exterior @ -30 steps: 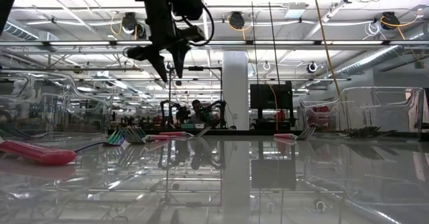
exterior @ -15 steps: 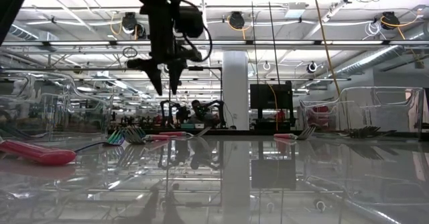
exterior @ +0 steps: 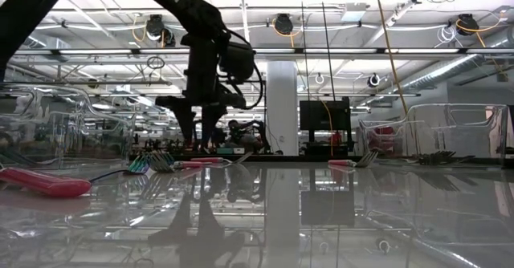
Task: Sort silverware by color (type)
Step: Put the blue fork into the left transparent bin
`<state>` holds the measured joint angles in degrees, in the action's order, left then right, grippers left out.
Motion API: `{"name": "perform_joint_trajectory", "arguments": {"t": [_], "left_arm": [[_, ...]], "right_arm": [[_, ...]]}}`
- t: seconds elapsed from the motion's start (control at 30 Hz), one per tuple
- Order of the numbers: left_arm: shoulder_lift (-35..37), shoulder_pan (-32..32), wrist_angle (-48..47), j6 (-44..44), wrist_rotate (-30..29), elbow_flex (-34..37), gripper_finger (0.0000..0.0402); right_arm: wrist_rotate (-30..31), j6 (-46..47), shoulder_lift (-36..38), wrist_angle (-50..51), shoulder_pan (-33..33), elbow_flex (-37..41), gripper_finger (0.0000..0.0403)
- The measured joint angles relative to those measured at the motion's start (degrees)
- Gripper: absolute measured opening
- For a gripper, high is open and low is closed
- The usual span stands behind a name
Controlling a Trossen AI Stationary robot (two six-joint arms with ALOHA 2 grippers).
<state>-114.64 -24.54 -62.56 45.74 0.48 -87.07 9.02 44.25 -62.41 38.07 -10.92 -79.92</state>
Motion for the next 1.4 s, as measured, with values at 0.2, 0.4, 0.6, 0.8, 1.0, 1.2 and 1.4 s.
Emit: {"name": "perform_joint_trajectory", "arguments": {"t": [0.2,0.4,0.6,0.8,1.0,1.2,1.4], "left_arm": [[-2.09,1.15,0.58,3.28,-0.08,0.00,0.0177],[-2.42,1.38,1.32,7.77,-0.49,0.01,0.0177],[-2.94,1.43,1.32,10.14,-0.51,0.00,0.0177],[-4.93,1.43,1.30,10.29,-0.33,0.04,0.0177],[-5.85,1.47,1.58,10.10,1.12,0.04,0.0176],[-5.85,1.49,2.43,10.36,1.13,0.04,0.0132],[-6.11,1.42,3.18,9.91,1.04,0.00,0.0085]], "right_arm": [[-0.09,-3.74,0.00,-0.08,0.00,0.00,0.0164],[-0.20,-7.87,0.00,0.36,0.00,0.00,0.0164],[-4.50,-13.10,0.00,0.71,0.00,0.00,0.0164],[-9.04,-17.52,0.08,1.51,0.00,0.00,0.0164],[-10.80,-20.26,0.13,1.63,-0.02,0.00,0.0164],[-10.82,-22.20,0.13,1.62,-0.40,0.00,0.0164],[-10.82,-22.39,0.13,1.61,-1.62,0.00,0.0164]]}}
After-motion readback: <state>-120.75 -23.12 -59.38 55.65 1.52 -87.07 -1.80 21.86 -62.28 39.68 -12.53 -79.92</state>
